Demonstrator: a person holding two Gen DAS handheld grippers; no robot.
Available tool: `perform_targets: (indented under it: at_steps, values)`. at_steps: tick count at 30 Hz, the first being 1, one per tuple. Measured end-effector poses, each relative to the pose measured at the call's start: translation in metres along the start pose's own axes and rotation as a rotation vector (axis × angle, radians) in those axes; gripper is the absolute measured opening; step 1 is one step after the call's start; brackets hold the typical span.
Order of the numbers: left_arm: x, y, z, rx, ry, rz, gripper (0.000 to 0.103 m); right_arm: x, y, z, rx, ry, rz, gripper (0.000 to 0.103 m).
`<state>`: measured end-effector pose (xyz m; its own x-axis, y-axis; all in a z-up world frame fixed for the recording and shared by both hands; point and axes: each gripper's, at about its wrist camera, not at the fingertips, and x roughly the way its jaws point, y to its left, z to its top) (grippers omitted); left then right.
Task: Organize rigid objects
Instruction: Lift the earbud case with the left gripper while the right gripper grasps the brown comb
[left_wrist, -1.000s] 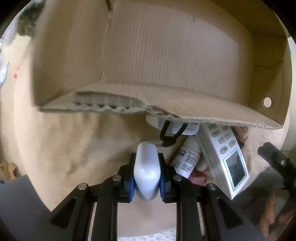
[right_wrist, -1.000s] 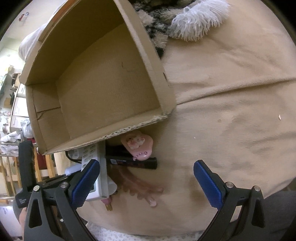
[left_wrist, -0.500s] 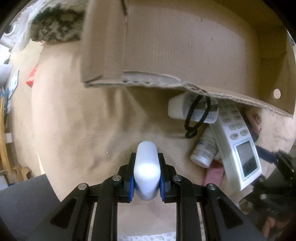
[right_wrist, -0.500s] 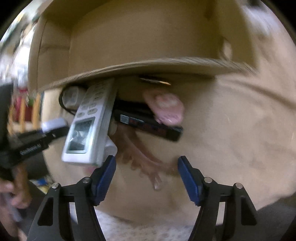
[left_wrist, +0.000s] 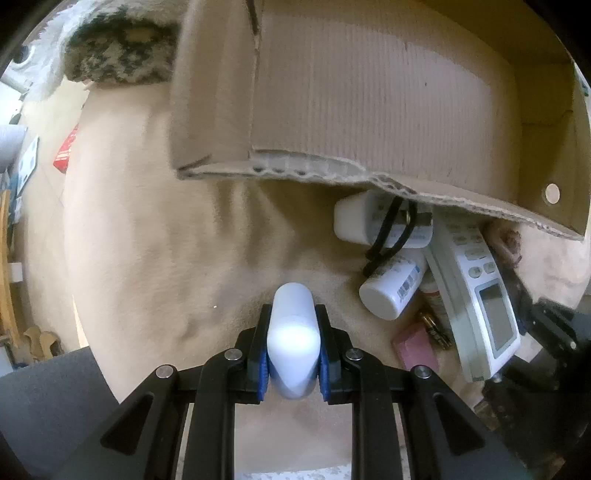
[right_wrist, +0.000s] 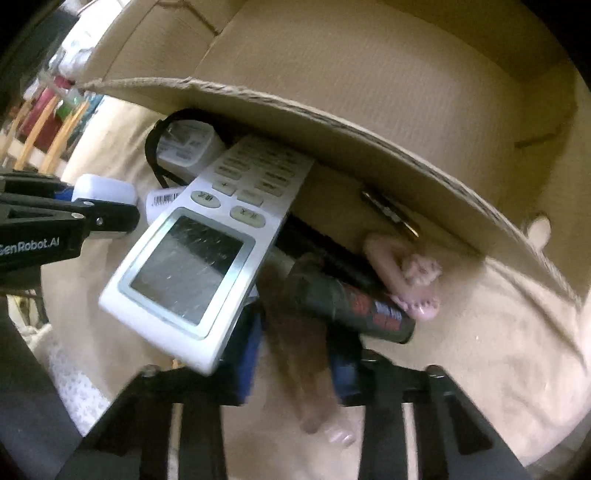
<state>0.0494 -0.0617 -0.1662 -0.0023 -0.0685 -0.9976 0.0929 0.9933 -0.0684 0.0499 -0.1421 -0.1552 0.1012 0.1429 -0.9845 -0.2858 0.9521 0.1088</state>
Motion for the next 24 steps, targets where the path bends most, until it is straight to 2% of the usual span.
perform_targets:
  at_steps: [8, 14, 19, 24]
  values:
    - [-0.021, 0.018, -0.007, -0.024, -0.030, -0.026, 0.018, -0.017, -0.003, -0.007, 0.124, -0.033, 0.074, 0.018]
    - [-0.024, 0.034, -0.019, -0.051, -0.046, -0.045, 0.018, -0.046, -0.011, -0.045, 0.172, -0.126, 0.105, 0.018]
    - [-0.047, 0.038, -0.024, -0.036, -0.146, -0.007, 0.018, -0.075, -0.015, -0.044, 0.189, -0.237, 0.139, 0.018]
    - [-0.095, 0.043, -0.021, -0.043, -0.278, -0.028, 0.018, -0.114, -0.027, -0.029, 0.186, -0.346, 0.151, 0.018]
